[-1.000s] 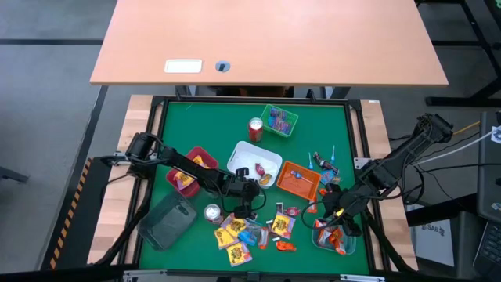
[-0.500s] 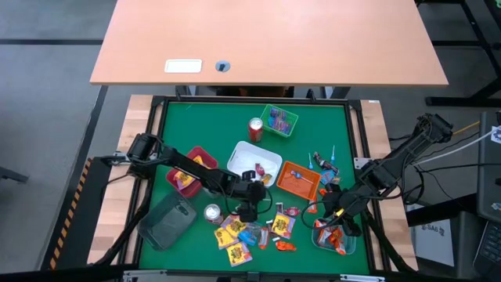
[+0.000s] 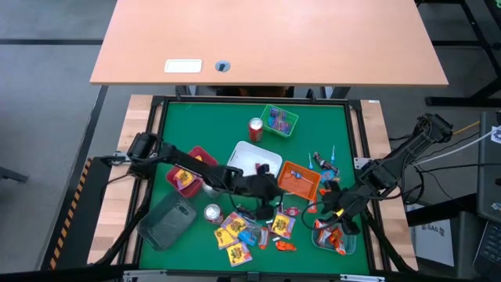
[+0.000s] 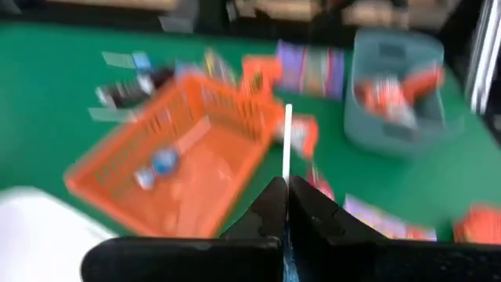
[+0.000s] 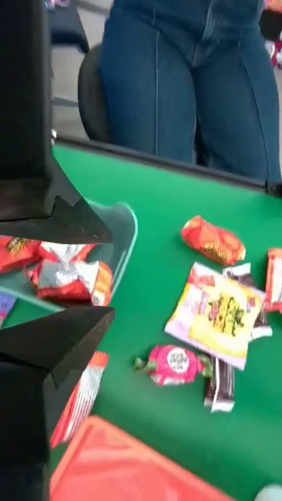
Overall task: Sort candy
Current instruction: Put the blue lollipop into the orange bin, then put the yellow candy into the red bin
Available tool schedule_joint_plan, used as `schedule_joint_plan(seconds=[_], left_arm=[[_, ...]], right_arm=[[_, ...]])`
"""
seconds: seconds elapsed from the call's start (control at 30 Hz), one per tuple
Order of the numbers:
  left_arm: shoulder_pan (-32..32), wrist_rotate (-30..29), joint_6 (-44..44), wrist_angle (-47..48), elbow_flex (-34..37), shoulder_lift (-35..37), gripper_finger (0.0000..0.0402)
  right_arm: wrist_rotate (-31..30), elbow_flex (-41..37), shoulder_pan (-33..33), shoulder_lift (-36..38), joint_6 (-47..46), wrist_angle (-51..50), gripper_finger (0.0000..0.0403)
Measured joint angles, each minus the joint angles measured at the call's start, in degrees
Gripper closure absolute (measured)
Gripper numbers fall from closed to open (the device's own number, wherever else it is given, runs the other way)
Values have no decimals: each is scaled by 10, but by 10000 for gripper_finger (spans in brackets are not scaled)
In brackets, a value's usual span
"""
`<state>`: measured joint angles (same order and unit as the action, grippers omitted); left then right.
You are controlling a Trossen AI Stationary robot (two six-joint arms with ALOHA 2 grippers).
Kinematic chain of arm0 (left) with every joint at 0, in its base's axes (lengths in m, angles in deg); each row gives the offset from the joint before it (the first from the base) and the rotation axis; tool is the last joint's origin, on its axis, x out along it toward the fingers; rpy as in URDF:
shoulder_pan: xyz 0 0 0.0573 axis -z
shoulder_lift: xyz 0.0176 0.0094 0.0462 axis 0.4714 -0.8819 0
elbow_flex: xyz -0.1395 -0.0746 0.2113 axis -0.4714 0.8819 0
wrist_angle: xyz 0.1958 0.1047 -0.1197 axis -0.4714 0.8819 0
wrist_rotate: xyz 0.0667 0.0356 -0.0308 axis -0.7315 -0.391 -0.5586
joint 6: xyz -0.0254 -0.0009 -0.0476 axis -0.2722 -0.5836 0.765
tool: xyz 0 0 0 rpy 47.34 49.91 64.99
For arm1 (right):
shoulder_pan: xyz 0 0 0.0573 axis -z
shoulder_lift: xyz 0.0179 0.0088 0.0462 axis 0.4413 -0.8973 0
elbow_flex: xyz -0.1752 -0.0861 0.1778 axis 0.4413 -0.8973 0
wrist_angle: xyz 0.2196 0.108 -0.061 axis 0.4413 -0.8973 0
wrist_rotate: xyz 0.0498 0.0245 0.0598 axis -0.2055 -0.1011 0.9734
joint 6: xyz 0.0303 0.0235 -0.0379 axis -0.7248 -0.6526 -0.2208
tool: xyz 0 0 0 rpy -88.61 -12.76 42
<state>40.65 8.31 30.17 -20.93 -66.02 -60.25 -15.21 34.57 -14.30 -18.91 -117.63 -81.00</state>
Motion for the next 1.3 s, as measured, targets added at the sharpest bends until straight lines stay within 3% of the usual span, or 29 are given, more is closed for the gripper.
schedule_joint_plan(seconds=[0.37,0.6,0.9,1.3], left_arm=[[-43,-15,-18,-131,0,-6,401],[-57,-12,-14,-173,-1,-31,401],[-57,6,-13,-173,0,-33,400],[-56,6,-42,-174,0,-31,283]], right_arm=[[-65,0,36,53,0,-133,267],[-163,0,128,104,1,-231,267],[-171,-1,281,116,80,-242,267],[-106,-1,412,111,153,-230,267]])
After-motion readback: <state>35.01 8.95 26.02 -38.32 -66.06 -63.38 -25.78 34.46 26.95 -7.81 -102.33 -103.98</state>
